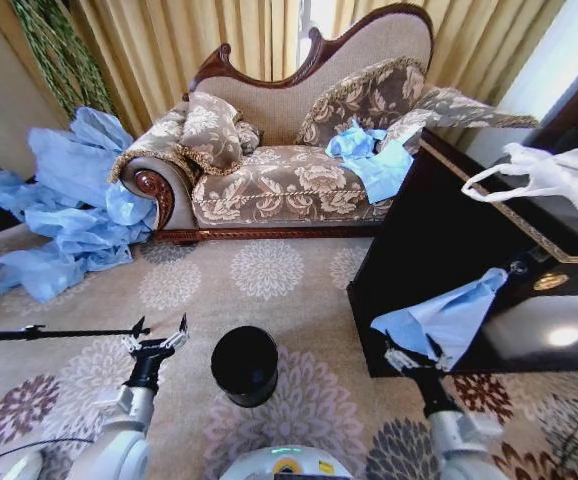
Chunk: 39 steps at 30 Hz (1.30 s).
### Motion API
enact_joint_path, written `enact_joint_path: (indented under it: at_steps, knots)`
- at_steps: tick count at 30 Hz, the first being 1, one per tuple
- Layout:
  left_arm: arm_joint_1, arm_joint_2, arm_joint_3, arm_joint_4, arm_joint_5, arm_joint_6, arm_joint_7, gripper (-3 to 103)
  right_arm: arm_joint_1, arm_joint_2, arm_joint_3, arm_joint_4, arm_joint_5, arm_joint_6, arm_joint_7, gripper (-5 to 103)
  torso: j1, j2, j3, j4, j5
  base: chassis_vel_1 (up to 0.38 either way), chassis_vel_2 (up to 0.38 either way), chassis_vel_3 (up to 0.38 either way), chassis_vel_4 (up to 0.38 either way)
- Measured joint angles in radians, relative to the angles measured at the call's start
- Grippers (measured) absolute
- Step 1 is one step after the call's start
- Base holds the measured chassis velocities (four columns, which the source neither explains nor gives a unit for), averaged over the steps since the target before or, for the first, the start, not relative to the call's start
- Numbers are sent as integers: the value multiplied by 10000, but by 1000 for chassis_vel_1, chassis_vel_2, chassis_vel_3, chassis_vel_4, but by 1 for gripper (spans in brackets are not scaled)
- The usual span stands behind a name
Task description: Place a garbage bag over the trash bin.
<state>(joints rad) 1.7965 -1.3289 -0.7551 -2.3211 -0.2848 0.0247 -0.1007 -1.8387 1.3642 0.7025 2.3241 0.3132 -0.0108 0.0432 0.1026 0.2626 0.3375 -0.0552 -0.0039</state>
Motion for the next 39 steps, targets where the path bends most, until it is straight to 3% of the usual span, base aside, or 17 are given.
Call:
enact_joint_path:
  at_steps: [9,12,28,33,36,39]
  knots:
    - [629,35,477,-1224,-307,650,-85,100,-369,509,-335,497,384,336,-584,100,0,0,0,1,3,0,0,0,0]
    - [689,165,685,-1548,-844,1073,-93,100,-420,559,-406,185,214,941,-959,100,0,0,0,-1,5,0,0,0,0]
    - [490,356,1009,-1604,-934,1163,-103,100,-178,600,-542,-305,68,1198,-1001,100,0,0,0,0,4,0,0,0,0]
    - [250,780,1808,-1751,-1863,1443,-946,100,-34,471,-793,-526,-84,1252,-902,100,0,0,0,2,4,0,0,0,0]
    - [-323,1565,2736,-1788,-3611,2029,-2136,100,195,339,-1142,-902,-268,1392,-576,100,0,0,0,-3,3,0,0,0,0]
    - [-625,2117,3125,-1789,-4245,2119,-2431,100,436,257,-1400,-1175,-379,1574,-272,100,0,0,0,0,5,0,0,0,0]
